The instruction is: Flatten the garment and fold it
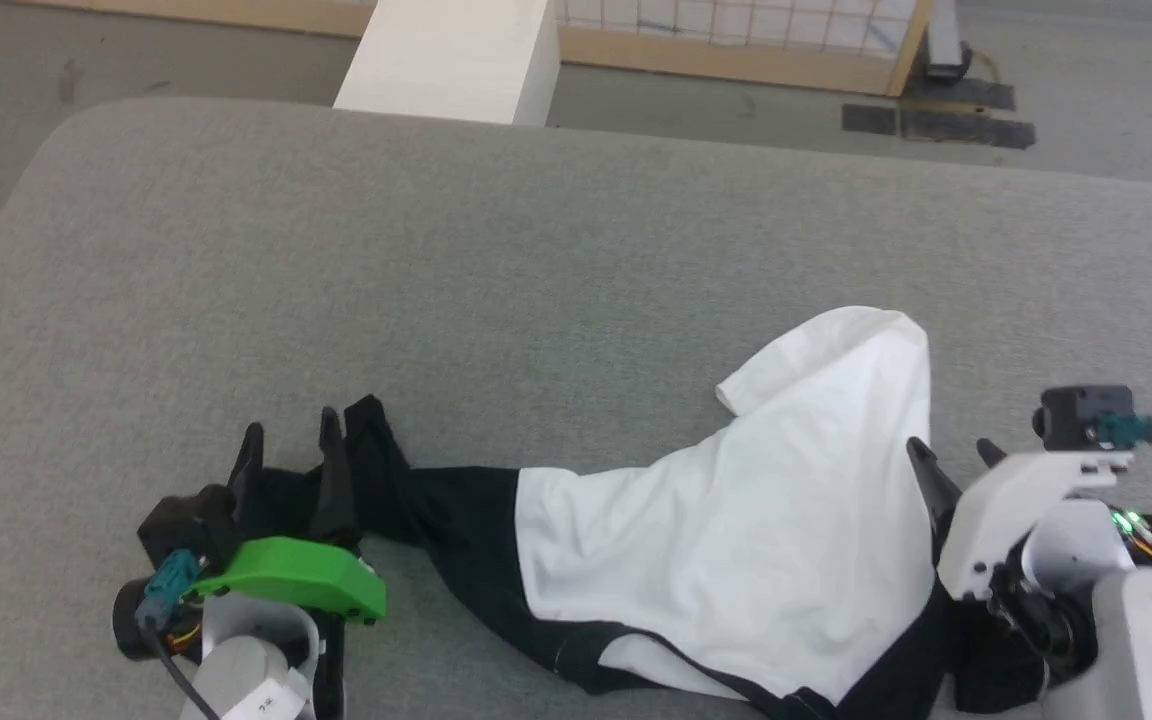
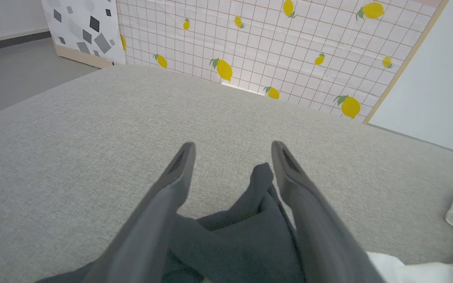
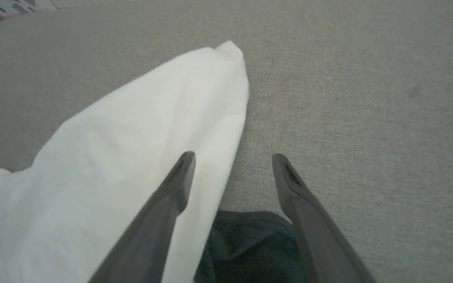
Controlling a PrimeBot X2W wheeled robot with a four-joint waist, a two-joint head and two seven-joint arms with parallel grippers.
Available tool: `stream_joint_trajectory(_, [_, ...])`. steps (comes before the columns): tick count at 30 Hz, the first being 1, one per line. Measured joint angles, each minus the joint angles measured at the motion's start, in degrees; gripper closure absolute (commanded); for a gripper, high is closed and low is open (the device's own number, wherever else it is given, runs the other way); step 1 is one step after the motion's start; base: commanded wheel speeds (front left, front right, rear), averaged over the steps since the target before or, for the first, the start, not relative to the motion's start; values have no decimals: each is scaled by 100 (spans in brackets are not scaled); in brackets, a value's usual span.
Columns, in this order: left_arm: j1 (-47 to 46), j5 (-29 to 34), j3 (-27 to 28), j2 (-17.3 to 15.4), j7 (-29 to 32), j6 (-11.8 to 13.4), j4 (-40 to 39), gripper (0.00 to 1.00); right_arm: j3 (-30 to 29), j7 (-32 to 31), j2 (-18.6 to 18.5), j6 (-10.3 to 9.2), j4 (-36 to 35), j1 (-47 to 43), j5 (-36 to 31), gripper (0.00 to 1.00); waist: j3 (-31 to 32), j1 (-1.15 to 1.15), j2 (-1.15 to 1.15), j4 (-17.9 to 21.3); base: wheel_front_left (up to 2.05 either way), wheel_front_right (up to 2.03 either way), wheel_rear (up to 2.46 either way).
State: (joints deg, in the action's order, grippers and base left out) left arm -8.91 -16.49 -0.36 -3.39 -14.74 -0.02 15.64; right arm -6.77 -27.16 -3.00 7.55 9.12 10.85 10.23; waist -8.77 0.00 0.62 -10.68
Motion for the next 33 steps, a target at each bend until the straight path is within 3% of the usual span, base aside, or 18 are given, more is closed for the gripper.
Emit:
stream_joint_trajectory(6, [-147,-43,-113,18,0,-20,3,0,199,-632,3,0,1240,678,258,0,-164,0,0,-241,0,0,0])
stream_joint_trajectory(7, [-152,-44,-120,19,0,-20,9,0,256,-840,10,0,1336,747,221,20,-192,0,0,-281,0,0,0])
stream_joint_trajectory(9, [-157,-54,-151,19,0,-21,29,0,263,-1194,-23,0,1368,915,7,86,-236,0,0,-348,0,0,0])
stream_joint_trajectory(10, [-166,-59,-170,21,0,-23,37,0,254,-1270,-25,0,1350,989,-112,100,-258,0,0,-383,0,0,0])
stream_joint_trajectory(13, [-180,-78,-210,22,0,-26,51,0,235,-1103,-9,1,1281,1184,-422,100,-317,0,0,-471,0,0,0])
stream_joint_trajectory(20, [-282,-234,-313,24,0,-26,51,0,163,287,23,1,1283,2375,-1113,100,-470,0,0,-590,0,0,0])
stream_joint_trajectory(27, [-452,-321,-466,30,0,-24,25,0,-102,1482,22,1,1919,3615,-1725,100,-639,0,0,-694,0,0,0])
stream_joint_trajectory(28, [-466,-326,-479,30,0,-16,27,0,-146,1539,20,1,2087,3712,-1782,77,-661,0,0,-701,0,0,0])
stream_joint_trajectory(29, [-475,-326,-502,30,0,-15,31,0,-190,1561,19,1,2251,3758,-1811,11,-673,0,0,-706,0,0,0])
stream_joint_trajectory(30, [-478,-326,-521,31,0,-15,35,0,-237,1562,18,1,2372,3762,-1796,0,-671,0,0,-706,0,0,0])
stream_joint_trajectory(33, [-476,-325,-544,31,0,1,38,0,-263,1662,18,1,2630,3726,-1677,0,-640,0,0,-671,0,0,0])
